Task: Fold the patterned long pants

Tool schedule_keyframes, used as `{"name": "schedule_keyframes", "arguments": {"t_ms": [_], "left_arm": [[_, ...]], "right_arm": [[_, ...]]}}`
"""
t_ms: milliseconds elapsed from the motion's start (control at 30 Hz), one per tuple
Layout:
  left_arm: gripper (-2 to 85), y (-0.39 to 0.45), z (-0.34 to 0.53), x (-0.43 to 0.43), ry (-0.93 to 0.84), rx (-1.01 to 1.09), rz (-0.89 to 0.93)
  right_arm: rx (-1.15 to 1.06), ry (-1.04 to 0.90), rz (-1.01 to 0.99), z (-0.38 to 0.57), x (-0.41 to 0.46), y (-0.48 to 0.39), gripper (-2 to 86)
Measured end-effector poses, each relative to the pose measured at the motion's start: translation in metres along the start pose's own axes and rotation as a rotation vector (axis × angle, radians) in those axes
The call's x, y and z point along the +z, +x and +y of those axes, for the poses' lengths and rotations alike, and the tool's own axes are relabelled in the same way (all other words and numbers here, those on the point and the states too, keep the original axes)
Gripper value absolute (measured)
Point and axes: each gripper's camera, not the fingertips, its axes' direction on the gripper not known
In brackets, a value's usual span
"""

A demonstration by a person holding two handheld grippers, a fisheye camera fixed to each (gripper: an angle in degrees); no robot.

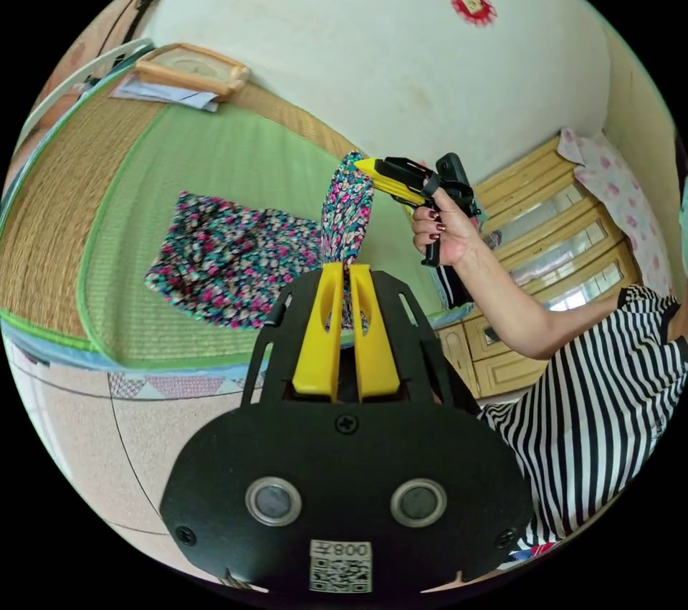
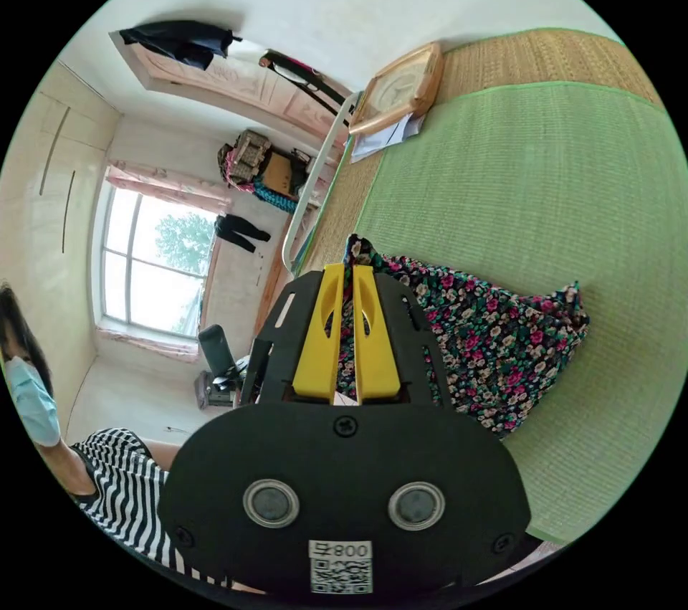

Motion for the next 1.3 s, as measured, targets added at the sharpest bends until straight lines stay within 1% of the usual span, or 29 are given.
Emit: {"name": "schedule_keyframes", "arguments": {"t_ms": [67,267,500,667,867,1000,1133,1233,1300], "left_arm": [[1.5,-0.034,0.006,-0.016,0.02,-0.066,-0.007],[1.6,-0.105,0.015,-0.036,0.033,-0.176,-0.011],[1.6,-0.174,0.021,-0.048,0.032,-0.276,-0.009],[1.6,-0.224,0.029,-0.052,0.059,-0.381,0.043],[1.3,-0.255,0.038,-0.063,0.126,-0.422,0.071],[0.8,-0.267,0.045,-0.075,0.181,-0.45,0.072],[0.3,-0.26,0.04,-0.083,0.204,-0.391,0.046],[0.2,-0.25,0.03,-0.079,0.183,-0.314,0.035],[0.2,-0.247,0.023,-0.073,0.153,-0.272,0.021]], "right_arm": [[-0.007,-0.044,0.011,-0.015,0.041,-0.007,2.0],[-0.007,-0.136,0.072,-0.051,0.13,-0.018,2.0],[0.012,-0.217,0.119,-0.08,0.208,-0.017,2.1],[0.027,-0.295,0.128,-0.101,0.256,-0.008,2.4],[-0.084,-0.301,0.129,-0.109,0.269,-0.02,2.4],[-0.094,-0.258,0.084,-0.107,0.264,-0.02,2.1],[-0.146,-0.238,0.061,-0.107,0.266,-0.028,1.4],[-0.178,-0.213,0.009,-0.109,0.267,-0.033,0.9],[-0.195,-0.224,0.038,-0.11,0.275,-0.033,0.5]]}}
